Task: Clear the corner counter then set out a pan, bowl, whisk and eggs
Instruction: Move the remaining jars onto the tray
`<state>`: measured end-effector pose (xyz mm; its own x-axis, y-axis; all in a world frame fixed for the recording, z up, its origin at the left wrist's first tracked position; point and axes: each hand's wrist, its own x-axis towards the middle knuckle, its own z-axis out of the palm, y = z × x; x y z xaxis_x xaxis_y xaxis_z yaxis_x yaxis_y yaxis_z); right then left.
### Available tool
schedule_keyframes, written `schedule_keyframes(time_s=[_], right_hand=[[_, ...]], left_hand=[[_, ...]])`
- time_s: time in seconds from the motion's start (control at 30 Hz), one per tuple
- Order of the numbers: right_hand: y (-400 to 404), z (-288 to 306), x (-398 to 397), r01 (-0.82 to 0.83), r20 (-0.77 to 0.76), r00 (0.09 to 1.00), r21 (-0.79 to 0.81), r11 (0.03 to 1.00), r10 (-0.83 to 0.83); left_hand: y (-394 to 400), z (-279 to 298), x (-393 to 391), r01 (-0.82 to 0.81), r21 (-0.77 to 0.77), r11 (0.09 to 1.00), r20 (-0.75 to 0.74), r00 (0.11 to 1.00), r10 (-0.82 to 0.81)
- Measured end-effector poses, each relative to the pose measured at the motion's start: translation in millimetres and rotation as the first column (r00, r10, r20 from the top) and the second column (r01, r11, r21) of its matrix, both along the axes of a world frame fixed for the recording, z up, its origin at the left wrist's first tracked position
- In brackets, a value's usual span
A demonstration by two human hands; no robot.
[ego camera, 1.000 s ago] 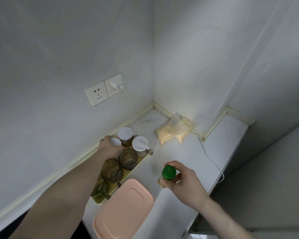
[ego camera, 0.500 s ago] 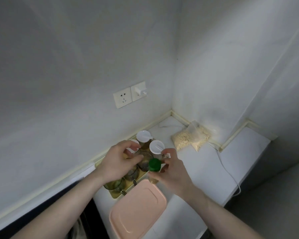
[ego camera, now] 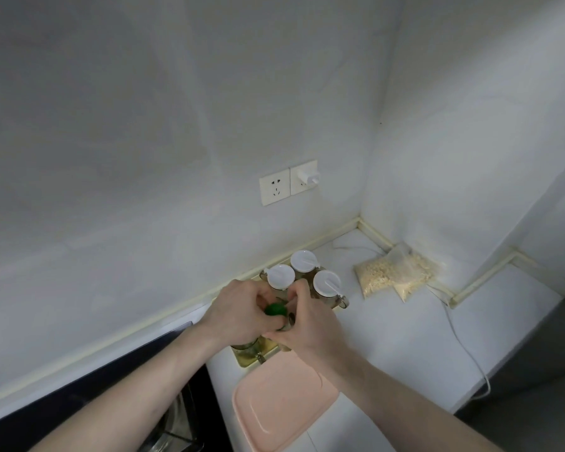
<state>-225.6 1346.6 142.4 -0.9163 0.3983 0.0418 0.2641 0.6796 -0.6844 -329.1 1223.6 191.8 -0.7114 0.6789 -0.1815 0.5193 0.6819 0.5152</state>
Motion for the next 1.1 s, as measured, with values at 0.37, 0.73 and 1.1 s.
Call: schedule_keyframes(time_s=[0.37,0.73,1.1], right_hand=[[30,-22,7,0.021,0.028,0.999,-0.06,0.998,-0.02],[61,-49,34,0.022,0.177,0.984,0.016,1.0,-0.024],[80,-60,61,0.069,0.188,0.98,-0.015,0.997,-0.065]], left_hand=[[14,-9,-66,-0.221,0.083,0.972,-0.089,0.969,0.229],[45,-96,-134,-0.347,-0.119,0.93,-0.075,0.937,0.34],[67,-151,-136,-0.308,-0.231,0.923,-0.055,0.951,0.304]])
